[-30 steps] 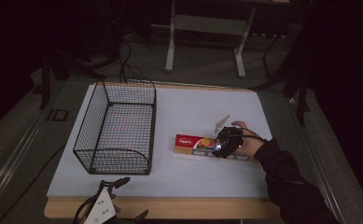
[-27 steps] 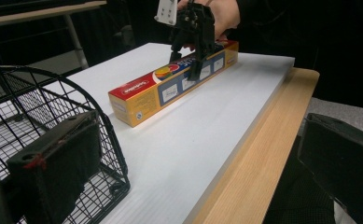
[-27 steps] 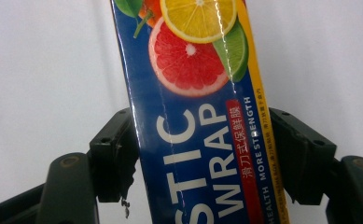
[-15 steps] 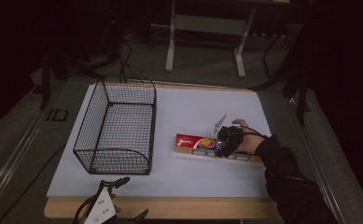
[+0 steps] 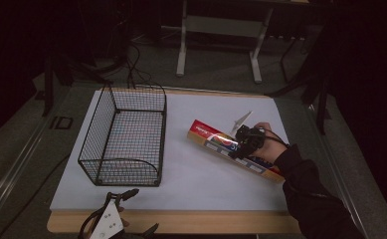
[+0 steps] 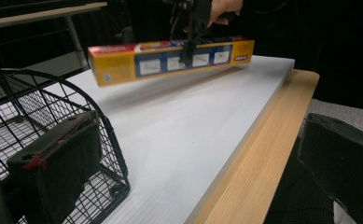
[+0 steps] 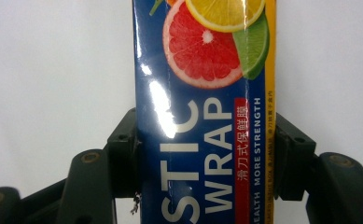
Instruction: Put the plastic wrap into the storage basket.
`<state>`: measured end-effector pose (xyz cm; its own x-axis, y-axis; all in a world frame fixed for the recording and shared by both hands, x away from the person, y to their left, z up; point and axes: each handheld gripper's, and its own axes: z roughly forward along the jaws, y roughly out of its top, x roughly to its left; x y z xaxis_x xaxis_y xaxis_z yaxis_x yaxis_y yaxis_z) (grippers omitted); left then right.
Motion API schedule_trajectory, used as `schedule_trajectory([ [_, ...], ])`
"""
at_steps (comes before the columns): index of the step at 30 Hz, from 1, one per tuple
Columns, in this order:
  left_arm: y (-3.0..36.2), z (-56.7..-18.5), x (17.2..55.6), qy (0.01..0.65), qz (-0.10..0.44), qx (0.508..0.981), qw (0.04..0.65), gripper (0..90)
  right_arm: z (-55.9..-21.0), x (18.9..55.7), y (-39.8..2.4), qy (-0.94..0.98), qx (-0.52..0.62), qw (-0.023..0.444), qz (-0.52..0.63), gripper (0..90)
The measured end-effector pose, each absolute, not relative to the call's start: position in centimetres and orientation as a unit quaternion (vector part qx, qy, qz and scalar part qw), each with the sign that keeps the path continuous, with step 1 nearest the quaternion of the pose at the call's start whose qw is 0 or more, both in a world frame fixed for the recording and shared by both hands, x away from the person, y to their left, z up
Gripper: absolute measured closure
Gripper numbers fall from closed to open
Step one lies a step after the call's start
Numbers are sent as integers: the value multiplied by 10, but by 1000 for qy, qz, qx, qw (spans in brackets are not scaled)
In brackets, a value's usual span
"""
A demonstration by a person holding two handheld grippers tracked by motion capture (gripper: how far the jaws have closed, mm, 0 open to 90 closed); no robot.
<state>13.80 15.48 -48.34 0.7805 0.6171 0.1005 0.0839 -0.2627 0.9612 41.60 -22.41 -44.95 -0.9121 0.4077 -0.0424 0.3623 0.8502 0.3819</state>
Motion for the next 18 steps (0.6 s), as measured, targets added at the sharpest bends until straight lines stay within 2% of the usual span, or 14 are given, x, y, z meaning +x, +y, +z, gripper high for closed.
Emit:
schedule_trajectory([
  [11,154,-483,139,226,235,760,563,2,-408,408,-217,936,254,74,234,401],
  [18,152,-483,140,224,232,760,565,2,-378,403,-203,903,303,127,276,401],
])
